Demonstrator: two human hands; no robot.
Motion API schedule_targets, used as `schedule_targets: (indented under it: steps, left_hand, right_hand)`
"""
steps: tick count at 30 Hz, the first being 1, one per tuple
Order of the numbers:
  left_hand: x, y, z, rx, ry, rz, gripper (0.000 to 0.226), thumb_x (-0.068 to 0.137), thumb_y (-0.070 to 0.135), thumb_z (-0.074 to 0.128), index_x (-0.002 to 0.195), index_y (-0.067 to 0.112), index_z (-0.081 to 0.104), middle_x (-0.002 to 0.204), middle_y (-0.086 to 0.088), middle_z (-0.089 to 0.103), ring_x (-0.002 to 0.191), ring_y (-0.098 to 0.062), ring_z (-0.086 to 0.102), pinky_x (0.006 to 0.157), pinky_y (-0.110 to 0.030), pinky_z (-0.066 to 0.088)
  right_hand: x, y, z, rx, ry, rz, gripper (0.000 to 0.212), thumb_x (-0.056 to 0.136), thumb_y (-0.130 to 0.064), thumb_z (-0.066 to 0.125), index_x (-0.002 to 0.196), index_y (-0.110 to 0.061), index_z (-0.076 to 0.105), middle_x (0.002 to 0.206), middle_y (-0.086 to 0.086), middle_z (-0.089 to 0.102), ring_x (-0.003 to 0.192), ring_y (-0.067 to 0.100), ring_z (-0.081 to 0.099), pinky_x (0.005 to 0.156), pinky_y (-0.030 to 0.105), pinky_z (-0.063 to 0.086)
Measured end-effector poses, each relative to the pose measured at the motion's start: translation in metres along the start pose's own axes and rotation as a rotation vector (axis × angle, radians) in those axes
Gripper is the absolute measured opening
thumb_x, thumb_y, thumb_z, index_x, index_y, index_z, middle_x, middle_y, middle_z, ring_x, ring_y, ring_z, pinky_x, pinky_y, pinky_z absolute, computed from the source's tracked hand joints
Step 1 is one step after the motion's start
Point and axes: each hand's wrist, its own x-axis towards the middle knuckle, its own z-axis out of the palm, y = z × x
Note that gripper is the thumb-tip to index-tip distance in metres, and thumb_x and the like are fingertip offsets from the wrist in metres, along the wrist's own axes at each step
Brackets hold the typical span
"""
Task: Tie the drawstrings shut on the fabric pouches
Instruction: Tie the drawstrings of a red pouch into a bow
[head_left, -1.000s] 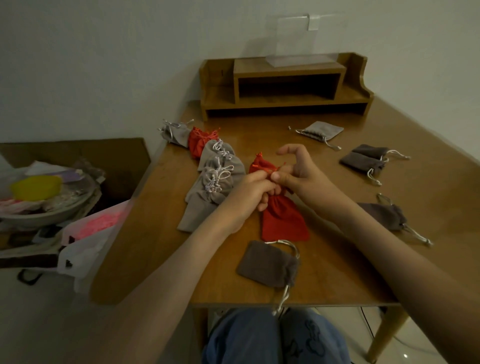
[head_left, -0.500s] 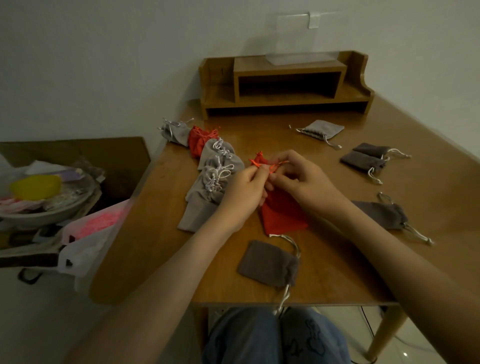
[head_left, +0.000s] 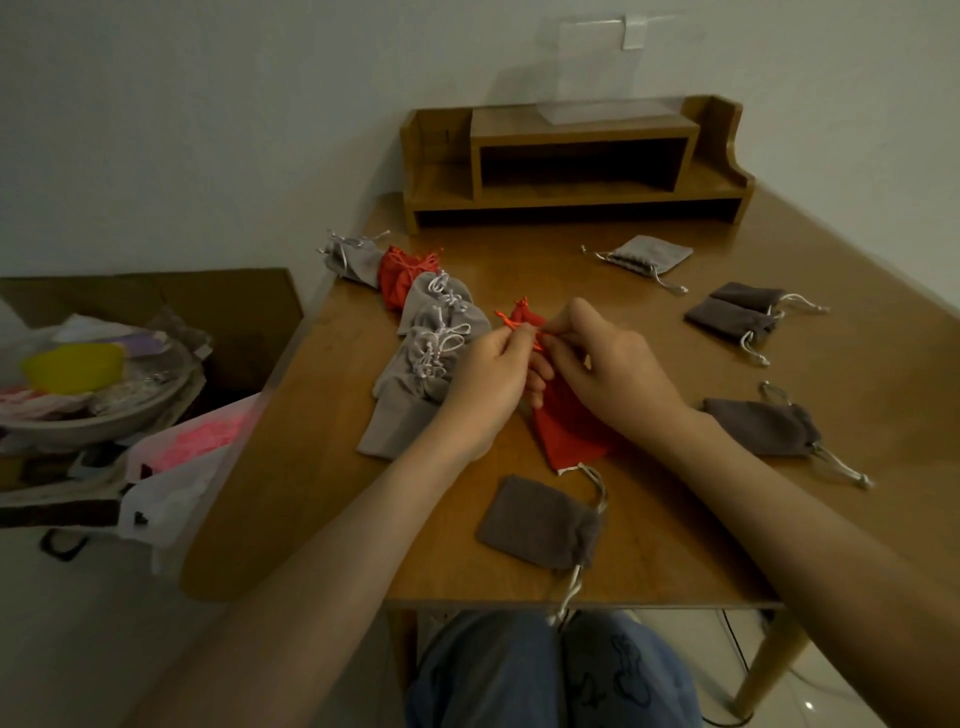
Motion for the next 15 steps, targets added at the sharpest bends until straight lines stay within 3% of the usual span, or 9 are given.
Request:
schedule_targets:
  steps: [4, 9, 12, 15]
  left_hand:
    - [0.0015, -0.0007, -0.0038, 0.012, -0.012, -0.006, 0.029, 0.102, 0.021, 0.041, 0.079, 0.012, 0.056, 0.060, 0.004, 0.057, 0.046, -0.008, 0.050, 0.050, -0.026, 0.042]
    - [0.0003, -0.0006, -0.0030, -0.001, -0.054, 0.014, 0.029, 0.100, 0.020, 0.047, 0.074, 0.012, 0.056, 0.059, 0.006, 0.057, 0.047, -0.007, 0.050, 0.051, -0.025, 0.042]
    - [-0.0005, 0.0026, -0.0040, -0.104, -0.045, -0.010, 0.026, 0.100, 0.018, 0.048, 0.077, 0.011, 0.059, 0.057, 0.005, 0.053, 0.047, -0.005, 0.048, 0.047, -0.021, 0.039]
    - [-0.0028, 0.0049, -0.0059, -0.140, -0.049, 0.018, 0.021, 0.098, 0.019, 0.052, 0.081, 0.009, 0.061, 0.057, 0.002, 0.046, 0.045, -0.005, 0.040, 0.039, -0.018, 0.031]
  right_hand:
    - [0.0006, -0.0013, -0.0060, -0.016, 0.007, 0.019, 0.005, 0.094, -0.009, 0.053, 0.096, -0.005, 0.053, 0.086, 0.002, 0.059, 0.076, 0.006, 0.047, 0.065, 0.014, 0.038]
    - [0.0015, -0.0018, -0.0052, 0.007, 0.041, 0.047, 0.010, 0.094, -0.014, 0.055, 0.102, -0.008, 0.054, 0.089, 0.003, 0.055, 0.080, 0.008, 0.047, 0.067, 0.022, 0.040]
    - [0.0026, -0.0071, -0.0061, 0.338, -0.014, 0.167, 0.039, 0.091, -0.015, 0.062, 0.122, -0.013, 0.038, 0.087, -0.003, 0.056, 0.077, 0.006, 0.055, 0.069, 0.015, 0.043]
    - [0.0034, -0.0094, -0.0040, 0.692, -0.137, 0.325, 0.050, 0.088, -0.009, 0.064, 0.120, -0.025, 0.030, 0.084, 0.002, 0.059, 0.073, 0.005, 0.059, 0.071, 0.020, 0.047]
